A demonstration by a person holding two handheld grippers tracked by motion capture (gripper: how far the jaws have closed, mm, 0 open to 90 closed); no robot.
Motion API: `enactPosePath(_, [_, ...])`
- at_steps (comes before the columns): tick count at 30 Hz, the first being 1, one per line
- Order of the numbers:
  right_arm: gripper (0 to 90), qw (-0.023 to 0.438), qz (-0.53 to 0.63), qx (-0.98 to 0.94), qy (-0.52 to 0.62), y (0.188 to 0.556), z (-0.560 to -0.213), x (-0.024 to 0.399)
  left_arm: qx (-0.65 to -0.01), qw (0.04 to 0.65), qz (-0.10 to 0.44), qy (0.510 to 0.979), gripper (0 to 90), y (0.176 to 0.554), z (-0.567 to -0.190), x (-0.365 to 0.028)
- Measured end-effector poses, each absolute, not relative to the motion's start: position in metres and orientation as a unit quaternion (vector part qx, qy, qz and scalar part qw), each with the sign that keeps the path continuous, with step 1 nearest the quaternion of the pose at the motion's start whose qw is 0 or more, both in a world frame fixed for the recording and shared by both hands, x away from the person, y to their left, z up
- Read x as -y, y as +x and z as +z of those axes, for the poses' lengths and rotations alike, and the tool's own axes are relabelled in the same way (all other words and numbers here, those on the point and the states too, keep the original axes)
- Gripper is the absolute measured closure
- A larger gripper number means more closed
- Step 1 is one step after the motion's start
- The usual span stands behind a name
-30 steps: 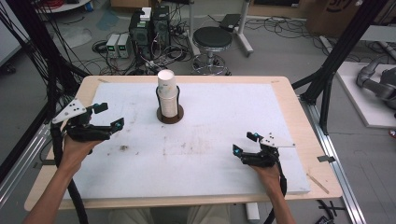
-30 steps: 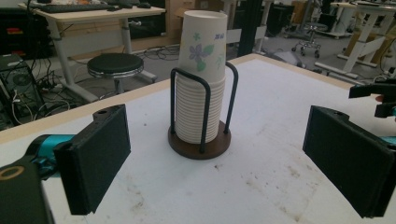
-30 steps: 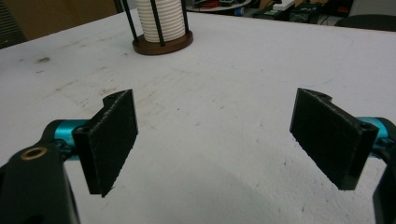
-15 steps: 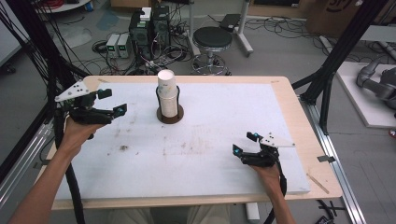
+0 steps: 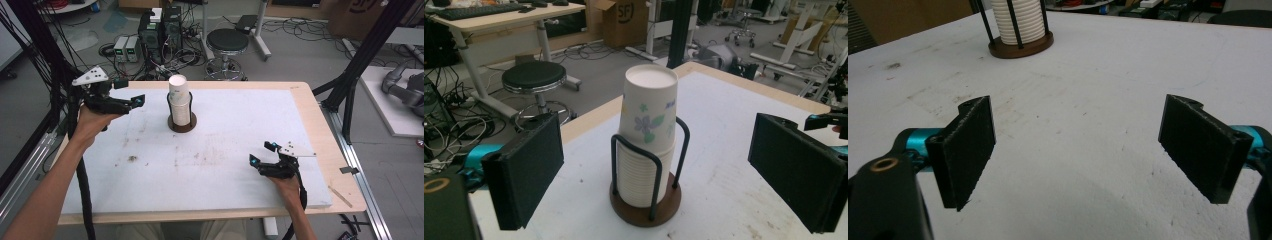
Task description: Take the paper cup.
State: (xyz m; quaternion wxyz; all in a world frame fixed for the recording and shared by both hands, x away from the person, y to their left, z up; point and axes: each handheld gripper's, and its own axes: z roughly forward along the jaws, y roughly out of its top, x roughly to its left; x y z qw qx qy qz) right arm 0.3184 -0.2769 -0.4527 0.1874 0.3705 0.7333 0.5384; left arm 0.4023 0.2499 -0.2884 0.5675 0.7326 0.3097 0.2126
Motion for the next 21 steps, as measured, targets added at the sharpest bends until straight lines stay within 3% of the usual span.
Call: enactPosePath(21, [15.4,0.186,0.54,-0.731,0.373,0.318,-0.453,0.277,-0.301,0.515,0.202,0.777,8.2,0.462,-0.253,-0.216])
